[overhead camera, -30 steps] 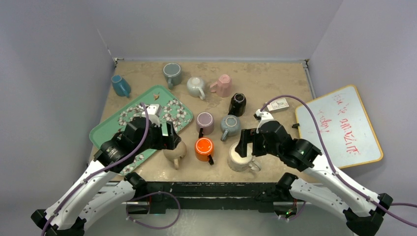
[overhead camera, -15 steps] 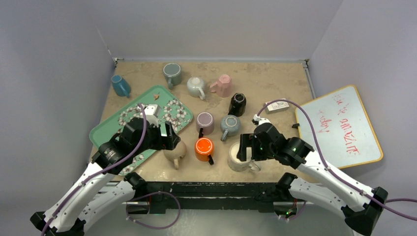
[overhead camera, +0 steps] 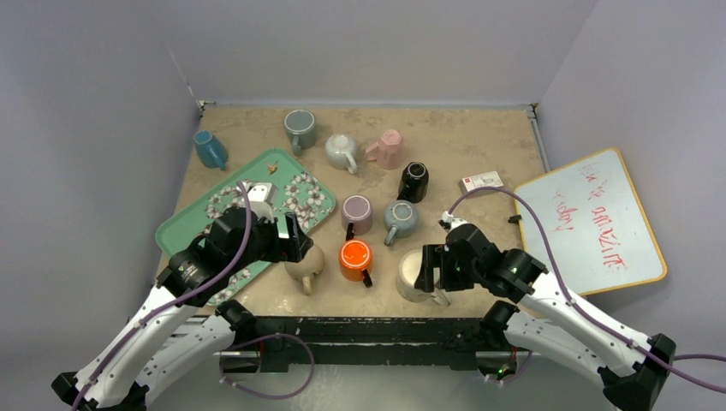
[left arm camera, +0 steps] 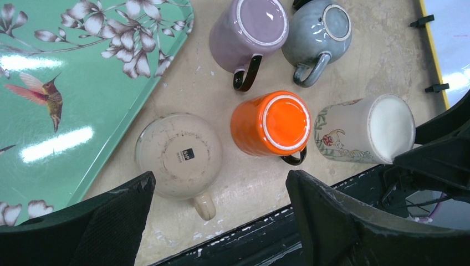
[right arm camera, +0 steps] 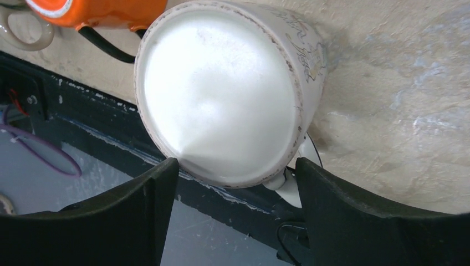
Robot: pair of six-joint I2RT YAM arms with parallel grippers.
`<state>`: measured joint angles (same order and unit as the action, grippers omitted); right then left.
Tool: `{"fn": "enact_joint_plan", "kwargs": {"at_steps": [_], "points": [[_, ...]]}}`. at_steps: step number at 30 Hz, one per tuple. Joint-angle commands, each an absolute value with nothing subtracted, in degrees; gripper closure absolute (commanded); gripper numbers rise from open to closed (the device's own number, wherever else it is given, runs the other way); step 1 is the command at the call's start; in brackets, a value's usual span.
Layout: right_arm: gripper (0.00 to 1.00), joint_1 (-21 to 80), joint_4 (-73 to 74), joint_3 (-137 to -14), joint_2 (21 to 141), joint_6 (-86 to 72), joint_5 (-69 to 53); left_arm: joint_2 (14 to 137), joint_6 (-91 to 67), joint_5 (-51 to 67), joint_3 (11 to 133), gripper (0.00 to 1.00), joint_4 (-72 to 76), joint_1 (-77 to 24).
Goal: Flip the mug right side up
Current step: Pick up the cup at the center of the board.
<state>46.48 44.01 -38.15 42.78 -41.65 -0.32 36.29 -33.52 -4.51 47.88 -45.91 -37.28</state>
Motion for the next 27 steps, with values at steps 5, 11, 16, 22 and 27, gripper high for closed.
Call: {"fn": "enact_joint_plan", "kwargs": {"at_steps": [5,11,16,22,27], "points": [[0.31,46.6,42.2,-35.0,41.8,-43.5,-6.0,36.0,-34.2,-4.6,47.5,0.13,-43.7,-37.5],[0.36,47.6,45.5,-36.0,42.2,-43.0,-1.4,36.6,-34.1,-4.5,47.7,0.13,-43.8,-37.5],[0.29,48.5,44.0,-34.9,41.8,-42.4,-2.4,36.7,-34.1,-4.5,47.6,0.13,-43.7,-37.5],[0.22,49.0,43.2,-34.8,41.4,-41.5,-4.4,36.8,-33.9,-4.3,47.8,0.13,-43.8,-37.6],[0.31,49.9,45.4,-35.4,42.0,-41.9,-1.5,36.4,-34.1,-4.5,47.6,0.13,-43.7,-37.6]]}}
